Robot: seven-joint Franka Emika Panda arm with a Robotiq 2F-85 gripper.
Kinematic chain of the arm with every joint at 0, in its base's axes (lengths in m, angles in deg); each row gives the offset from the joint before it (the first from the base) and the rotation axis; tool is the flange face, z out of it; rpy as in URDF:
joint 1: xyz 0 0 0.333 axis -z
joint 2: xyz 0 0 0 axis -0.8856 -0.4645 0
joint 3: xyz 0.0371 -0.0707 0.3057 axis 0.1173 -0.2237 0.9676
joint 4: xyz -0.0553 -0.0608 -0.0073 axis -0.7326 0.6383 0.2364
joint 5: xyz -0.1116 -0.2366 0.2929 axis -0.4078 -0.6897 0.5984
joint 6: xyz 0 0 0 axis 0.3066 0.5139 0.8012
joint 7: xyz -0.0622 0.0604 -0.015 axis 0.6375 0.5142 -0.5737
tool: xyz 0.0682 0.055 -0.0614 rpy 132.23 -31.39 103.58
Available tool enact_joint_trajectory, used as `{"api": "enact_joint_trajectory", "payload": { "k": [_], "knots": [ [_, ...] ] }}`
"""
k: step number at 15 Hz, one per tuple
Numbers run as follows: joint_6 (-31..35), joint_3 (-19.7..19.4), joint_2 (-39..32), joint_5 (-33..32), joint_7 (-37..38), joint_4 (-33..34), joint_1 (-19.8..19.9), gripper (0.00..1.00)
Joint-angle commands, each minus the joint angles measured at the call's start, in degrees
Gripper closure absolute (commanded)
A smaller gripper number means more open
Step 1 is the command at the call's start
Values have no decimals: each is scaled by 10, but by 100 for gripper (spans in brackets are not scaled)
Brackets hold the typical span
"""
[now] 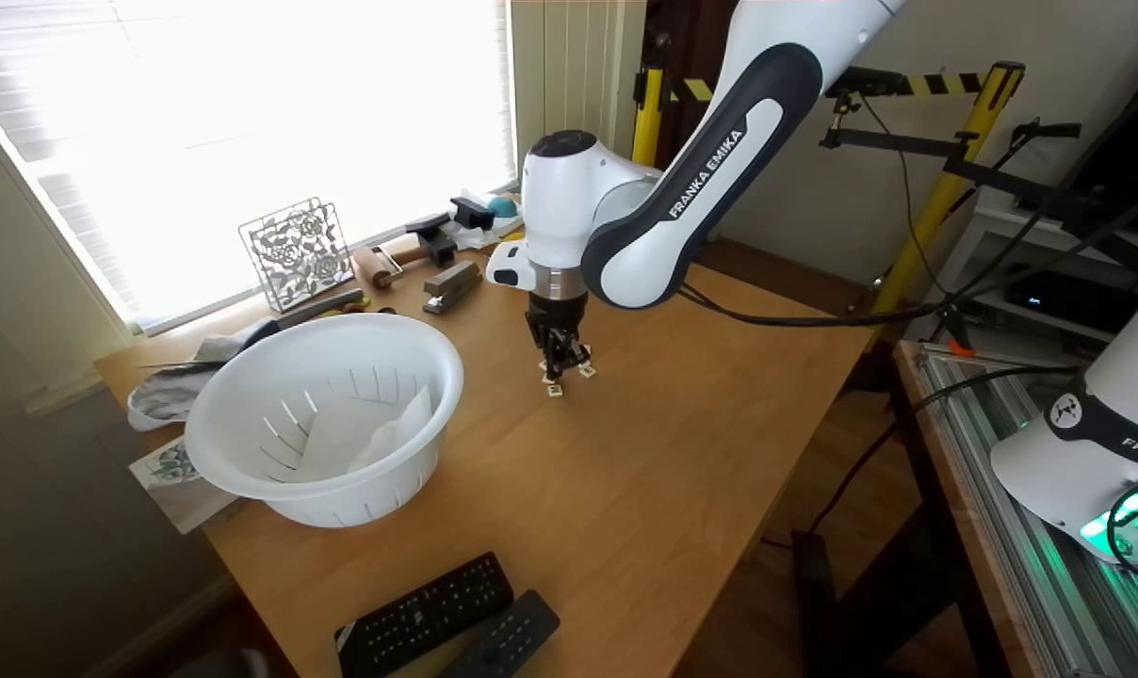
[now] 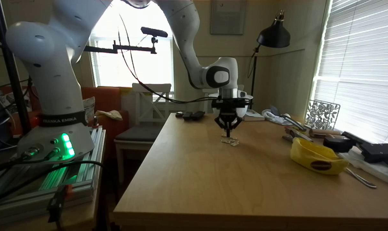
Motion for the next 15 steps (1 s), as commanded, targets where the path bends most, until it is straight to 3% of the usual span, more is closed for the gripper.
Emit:
{"api": "enact_joint_trajectory", "payload": {
  "k": [1,15],
  "knots": [
    [-1,2,-24,-19,-21,13,-3,100],
    [-5,-4,-21,-26,-77,6,-14,100]
  ]
}}
